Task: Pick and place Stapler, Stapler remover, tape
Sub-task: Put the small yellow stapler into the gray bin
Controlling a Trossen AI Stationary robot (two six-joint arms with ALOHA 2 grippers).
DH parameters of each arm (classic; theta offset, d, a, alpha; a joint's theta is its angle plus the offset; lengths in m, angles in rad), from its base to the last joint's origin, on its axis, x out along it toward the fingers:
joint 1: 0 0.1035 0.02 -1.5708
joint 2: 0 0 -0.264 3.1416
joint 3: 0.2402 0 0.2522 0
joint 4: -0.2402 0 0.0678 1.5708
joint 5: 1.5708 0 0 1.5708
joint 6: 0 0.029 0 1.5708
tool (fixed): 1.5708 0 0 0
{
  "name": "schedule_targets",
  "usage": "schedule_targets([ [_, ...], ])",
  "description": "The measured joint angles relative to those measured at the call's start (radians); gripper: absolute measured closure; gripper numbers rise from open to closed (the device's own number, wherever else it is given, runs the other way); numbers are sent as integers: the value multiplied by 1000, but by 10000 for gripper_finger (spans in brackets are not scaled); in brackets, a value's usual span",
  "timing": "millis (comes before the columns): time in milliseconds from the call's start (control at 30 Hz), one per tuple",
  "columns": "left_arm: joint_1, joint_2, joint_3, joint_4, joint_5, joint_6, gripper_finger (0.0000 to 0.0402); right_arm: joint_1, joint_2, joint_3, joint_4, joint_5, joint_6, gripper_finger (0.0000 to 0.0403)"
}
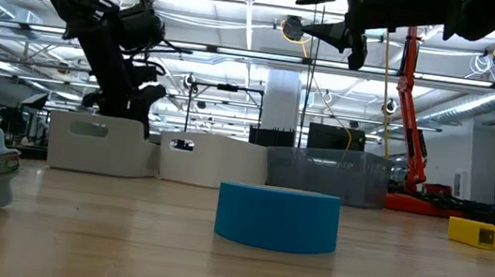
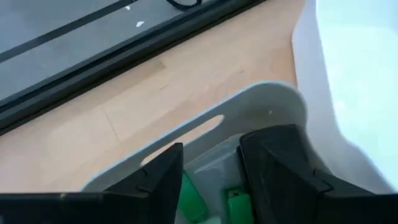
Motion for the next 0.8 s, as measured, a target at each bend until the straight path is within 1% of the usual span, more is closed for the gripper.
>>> schedule_targets([
  [133, -7, -59, 36, -6, 7, 4, 197, 0, 0, 0, -1, -1, -18, 193],
  [233, -29, -124, 72, -20, 53, 9, 205, 0, 0, 0, -32, -37, -52, 193],
  [400, -96, -246, 89, -26, 171, -2, 214, 0, -1, 0, -101, -184, -80, 193],
  [633, -184, -405, 89, -93, 320, -52, 215, 0, -1, 0, -163, -412, -74, 193],
  [733, -205, -466, 89, -141, 368, -56, 215, 1, -1, 0, -191, -486, -49, 193],
  [800, -218, -502, 89, -160, 382, -94, 215, 1, -1, 0, -220, -500, -26, 193],
])
